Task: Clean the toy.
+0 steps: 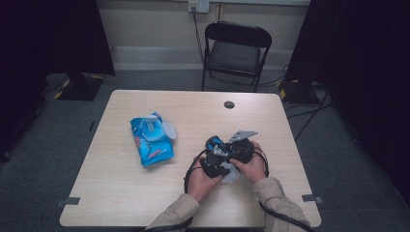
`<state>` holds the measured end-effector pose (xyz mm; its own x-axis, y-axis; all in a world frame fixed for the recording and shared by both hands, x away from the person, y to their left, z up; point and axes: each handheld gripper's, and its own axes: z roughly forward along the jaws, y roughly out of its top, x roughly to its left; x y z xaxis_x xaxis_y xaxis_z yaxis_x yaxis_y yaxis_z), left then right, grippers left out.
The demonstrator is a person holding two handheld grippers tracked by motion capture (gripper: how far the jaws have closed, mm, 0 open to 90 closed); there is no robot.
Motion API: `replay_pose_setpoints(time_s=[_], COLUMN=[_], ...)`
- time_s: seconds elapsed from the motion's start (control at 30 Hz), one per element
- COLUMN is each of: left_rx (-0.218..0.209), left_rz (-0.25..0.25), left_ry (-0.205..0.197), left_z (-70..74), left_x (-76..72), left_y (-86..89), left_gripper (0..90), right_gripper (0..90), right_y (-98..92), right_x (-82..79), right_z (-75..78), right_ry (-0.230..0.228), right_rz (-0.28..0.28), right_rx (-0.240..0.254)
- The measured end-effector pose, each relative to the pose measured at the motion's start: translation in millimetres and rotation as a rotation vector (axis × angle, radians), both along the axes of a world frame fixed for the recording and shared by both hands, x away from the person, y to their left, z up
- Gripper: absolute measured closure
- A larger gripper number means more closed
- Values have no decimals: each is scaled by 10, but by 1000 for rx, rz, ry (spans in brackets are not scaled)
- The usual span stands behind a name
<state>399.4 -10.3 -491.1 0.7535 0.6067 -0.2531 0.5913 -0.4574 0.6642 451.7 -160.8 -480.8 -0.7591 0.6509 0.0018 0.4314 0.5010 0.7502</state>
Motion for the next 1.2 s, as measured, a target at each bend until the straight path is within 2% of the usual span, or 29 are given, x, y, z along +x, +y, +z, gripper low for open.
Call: replay_pose_setpoints(time_s=[0.17,0.23,0.33,0.4,0.43,0.47,0.53,0.57,0.63,0.7,1.03,1.2], left_rx=[8,-4,3,8,10,10,9,7,10,16,42,84], left_rz=[-23,-19,-7,10,31,31,57,82,95,129,200,223], left_ry=[-19,-18,-21,-32,-42,-42,-50,-58,-62,-72,-81,-80], left_z=[-1,14,49,97,151,151,204,250,267,313,331,253], left_x=[-37,-47,-42,-29,-5,-5,23,62,81,147,325,420], left_y=[-2,52,155,250,356,356,463,568,612,730,905,896], left_gripper=[846,846,846,846,847,847,847,848,848,847,848,847], right_gripper=[475,475,475,475,475,475,475,475,475,476,475,476], right_y=[-2,-19,-19,-14,-12,-12,-12,-11,-9,-7,-8,-6], right_x=[-2,-3,-1,-5,-8,-8,-9,-9,-11,-11,-8,-4], right_z=[-4,-19,-18,-15,-17,-17,-17,-16,-14,-14,-15,-15], right_ry=[-4,-11,-9,-7,-10,-10,-10,-11,-9,-11,-9,-9], right_rz=[1,5,4,3,2,2,1,0,-1,-2,-1,-1], right_rx=[2,19,19,15,14,14,14,12,11,10,12,13])
